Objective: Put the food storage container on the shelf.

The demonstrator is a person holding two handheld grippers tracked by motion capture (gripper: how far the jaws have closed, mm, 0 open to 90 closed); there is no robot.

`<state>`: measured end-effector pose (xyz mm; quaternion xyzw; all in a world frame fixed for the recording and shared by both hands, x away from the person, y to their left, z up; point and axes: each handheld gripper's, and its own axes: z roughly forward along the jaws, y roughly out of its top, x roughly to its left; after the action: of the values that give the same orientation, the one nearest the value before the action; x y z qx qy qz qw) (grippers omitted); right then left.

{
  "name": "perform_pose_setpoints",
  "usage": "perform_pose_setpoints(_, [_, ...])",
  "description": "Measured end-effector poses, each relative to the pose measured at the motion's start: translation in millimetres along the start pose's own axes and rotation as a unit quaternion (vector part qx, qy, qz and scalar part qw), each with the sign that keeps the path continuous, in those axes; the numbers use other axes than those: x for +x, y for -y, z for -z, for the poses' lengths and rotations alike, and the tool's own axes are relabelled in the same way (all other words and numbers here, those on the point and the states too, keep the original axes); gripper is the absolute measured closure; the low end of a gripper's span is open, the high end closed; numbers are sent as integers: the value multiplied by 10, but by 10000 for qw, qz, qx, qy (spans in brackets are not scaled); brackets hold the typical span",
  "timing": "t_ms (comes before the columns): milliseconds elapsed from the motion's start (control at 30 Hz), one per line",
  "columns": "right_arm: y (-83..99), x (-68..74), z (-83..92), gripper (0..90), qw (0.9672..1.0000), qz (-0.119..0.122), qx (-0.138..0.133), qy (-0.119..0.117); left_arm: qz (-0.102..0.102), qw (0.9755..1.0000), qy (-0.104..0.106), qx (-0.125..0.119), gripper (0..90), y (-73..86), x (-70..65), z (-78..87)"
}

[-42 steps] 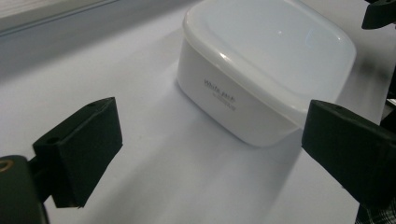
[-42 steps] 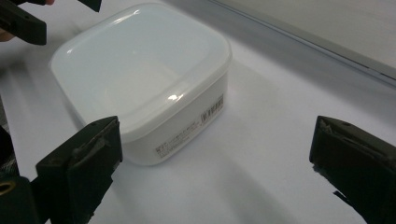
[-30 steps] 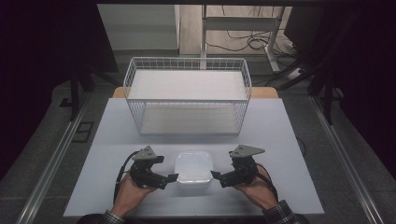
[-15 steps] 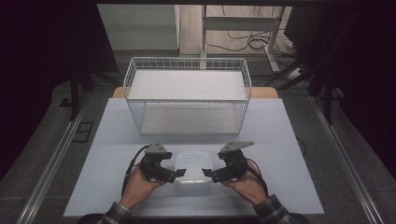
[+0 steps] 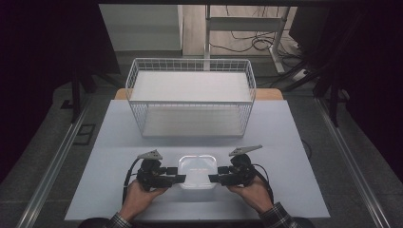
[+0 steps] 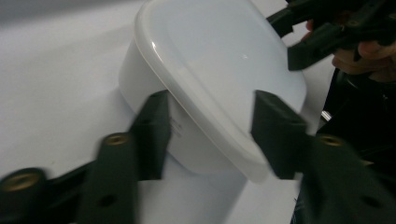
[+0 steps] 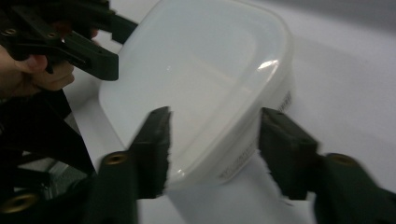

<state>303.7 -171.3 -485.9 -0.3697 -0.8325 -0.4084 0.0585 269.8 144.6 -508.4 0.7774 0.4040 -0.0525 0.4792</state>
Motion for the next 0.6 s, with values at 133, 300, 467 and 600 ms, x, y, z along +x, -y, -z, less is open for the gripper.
perform_pose_setpoints(133, [47, 36, 92, 622, 9998, -151, -132, -1, 130, 9999, -58, -90, 619, 14, -49, 45])
perform_pose_setpoints(300, [69, 74, 179, 782, 9985, -198, -417, 300, -59, 9987, -389, -309, 796, 3, -117, 73])
perform_pose_setpoints(467, [59, 138, 140, 783, 9957, -40, -675, 636, 59, 9979, -527, -385, 798, -3, -92, 53])
perform_pose_setpoints(600, [38, 145, 155, 784, 9942, 8, -817, 700, 36, 9973, -560, -466, 798, -45, -100, 62])
